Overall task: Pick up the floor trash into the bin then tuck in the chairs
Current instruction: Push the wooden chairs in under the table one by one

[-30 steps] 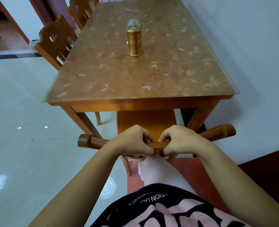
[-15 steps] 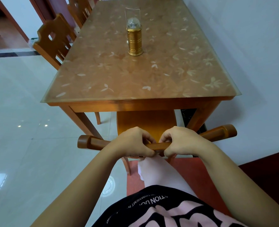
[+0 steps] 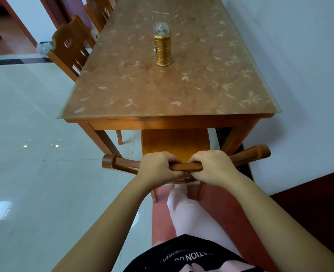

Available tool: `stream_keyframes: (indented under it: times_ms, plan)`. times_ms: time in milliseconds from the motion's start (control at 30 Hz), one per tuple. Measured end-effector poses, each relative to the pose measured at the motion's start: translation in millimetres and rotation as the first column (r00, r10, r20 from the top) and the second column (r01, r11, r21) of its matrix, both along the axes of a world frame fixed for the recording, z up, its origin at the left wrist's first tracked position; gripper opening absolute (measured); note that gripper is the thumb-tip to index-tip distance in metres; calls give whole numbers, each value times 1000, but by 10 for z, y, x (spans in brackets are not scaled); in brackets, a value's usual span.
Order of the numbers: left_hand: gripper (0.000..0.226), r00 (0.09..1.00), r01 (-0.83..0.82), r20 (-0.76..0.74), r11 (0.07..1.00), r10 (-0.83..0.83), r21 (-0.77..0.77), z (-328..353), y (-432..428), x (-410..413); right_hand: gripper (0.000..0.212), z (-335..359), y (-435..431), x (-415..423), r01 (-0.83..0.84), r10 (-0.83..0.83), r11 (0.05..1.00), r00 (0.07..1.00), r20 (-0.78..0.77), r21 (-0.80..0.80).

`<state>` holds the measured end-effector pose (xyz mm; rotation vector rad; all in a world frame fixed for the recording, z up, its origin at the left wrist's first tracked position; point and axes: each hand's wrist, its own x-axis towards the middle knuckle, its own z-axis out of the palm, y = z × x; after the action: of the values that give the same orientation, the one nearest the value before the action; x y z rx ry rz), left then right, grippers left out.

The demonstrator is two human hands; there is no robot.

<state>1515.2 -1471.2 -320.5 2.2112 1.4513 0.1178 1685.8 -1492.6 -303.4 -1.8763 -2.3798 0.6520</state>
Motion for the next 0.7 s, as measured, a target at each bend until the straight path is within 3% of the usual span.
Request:
stream_keyframes:
  times_ms: [333,533,700]
  plan:
    - [36,982,-165,134,955,136,244,-13,-309,6,33,46,-136,63,-33,50,992,988,-147,119]
    - [39,927,-371,115,820,358,435,246,-482,-1,38,114,-172,-9,-65,92,938,994,-63,342]
    - [34,853,-495,106,729,511,473,335,-677,-133,34,114,-198,-269,-70,132,906,984,-121,418]
